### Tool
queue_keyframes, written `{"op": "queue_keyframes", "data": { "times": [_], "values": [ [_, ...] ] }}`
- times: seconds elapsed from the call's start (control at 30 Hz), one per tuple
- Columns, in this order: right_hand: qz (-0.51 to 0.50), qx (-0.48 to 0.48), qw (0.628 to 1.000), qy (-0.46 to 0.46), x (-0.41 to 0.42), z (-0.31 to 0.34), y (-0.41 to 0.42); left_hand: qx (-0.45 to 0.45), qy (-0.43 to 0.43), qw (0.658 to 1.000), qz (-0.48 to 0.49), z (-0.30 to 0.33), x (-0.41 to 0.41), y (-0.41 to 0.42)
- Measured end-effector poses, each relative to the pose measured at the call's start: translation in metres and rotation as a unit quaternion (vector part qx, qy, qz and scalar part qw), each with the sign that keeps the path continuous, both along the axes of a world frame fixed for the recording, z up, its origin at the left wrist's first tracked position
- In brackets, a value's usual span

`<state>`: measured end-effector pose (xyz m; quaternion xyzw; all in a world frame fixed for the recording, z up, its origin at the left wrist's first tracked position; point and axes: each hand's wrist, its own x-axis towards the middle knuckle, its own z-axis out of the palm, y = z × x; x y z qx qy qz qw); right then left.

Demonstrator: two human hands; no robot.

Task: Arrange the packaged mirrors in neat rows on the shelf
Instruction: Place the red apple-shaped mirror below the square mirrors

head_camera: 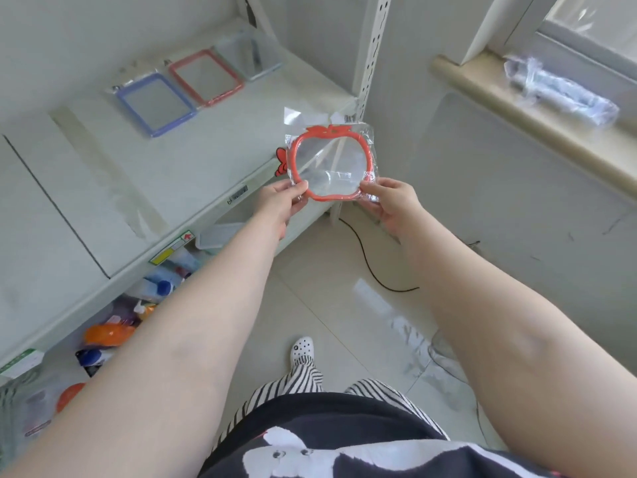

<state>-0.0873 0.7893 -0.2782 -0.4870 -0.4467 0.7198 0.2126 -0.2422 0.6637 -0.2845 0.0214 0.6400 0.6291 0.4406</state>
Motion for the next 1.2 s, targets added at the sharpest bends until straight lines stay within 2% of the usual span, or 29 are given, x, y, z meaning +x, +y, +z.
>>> {"op": "queue_keyframes", "data": {
  "times": [0.37, 0.73, 0.93, 1.2],
  "values": [
    [0.034, -0.005, 0.999, -0.027, -0.043, -0.003, 0.091, -0.027, 0.011, 0.999, 0.040, -0.001, -0.031, 0.080],
    [0.146, 0.001, 0.988, -0.060, -0.077, 0.007, 0.211, -0.022, -0.017, 0.981, 0.192, 0.008, -0.020, 0.171],
    [0.211, -0.012, 0.976, -0.053, -0.112, 0.006, 0.232, -0.035, 0.000, 0.966, 0.257, 0.011, -0.036, 0.179],
    [0.225, 0.009, 0.973, -0.044, -0.170, 0.010, 0.250, -0.035, 0.006, 0.960, 0.278, 0.012, -0.082, 0.196]
  ]
}}
